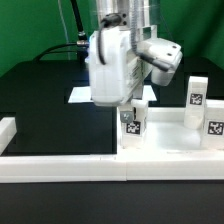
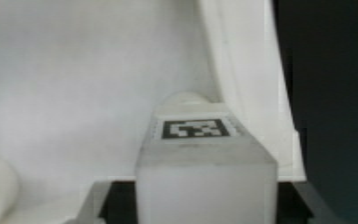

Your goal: Assemble square table

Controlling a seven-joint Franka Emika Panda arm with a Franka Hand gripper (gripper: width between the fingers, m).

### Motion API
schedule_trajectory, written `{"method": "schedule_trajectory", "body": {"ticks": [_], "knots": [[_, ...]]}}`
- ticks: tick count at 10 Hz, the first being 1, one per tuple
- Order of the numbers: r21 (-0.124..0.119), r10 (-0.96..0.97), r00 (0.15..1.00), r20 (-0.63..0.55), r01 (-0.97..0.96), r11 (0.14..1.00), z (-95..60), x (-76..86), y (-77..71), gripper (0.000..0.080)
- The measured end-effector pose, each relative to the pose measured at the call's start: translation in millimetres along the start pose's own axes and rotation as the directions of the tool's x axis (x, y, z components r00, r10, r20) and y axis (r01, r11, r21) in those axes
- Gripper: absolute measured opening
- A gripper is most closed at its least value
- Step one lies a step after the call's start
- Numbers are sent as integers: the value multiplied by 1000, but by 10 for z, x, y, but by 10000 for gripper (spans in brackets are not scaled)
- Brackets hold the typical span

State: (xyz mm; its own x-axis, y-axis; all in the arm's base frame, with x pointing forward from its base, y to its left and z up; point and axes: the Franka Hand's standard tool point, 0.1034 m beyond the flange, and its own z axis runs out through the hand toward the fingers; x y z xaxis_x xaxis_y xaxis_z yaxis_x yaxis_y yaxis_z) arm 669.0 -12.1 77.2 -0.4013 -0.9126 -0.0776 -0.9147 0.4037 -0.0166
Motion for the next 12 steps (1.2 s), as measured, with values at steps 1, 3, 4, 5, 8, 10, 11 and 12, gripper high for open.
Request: {"method": "schedule_trajectory", "body": {"ticks": [1, 3, 4, 5, 8, 10, 11, 12], "knots": [[-2, 18, 1000, -2, -18, 1000, 6, 11, 6, 290], [-4, 64, 998, -11, -64, 998, 11, 34, 17, 290], [-6, 88, 996, -15, -88, 996, 16, 48, 23, 290], [-6, 82, 997, -15, -82, 997, 17, 49, 24, 295], [-6, 82, 997, -15, -82, 997, 17, 46, 24, 610], [-2, -2, 1000, -9, 2, 1000, -39, -6, 61, 641], [9, -72, 997, -6, 72, 997, -71, -14, 79, 647], [10, -86, 996, 6, 86, 996, -175, -84, 78, 647]]}}
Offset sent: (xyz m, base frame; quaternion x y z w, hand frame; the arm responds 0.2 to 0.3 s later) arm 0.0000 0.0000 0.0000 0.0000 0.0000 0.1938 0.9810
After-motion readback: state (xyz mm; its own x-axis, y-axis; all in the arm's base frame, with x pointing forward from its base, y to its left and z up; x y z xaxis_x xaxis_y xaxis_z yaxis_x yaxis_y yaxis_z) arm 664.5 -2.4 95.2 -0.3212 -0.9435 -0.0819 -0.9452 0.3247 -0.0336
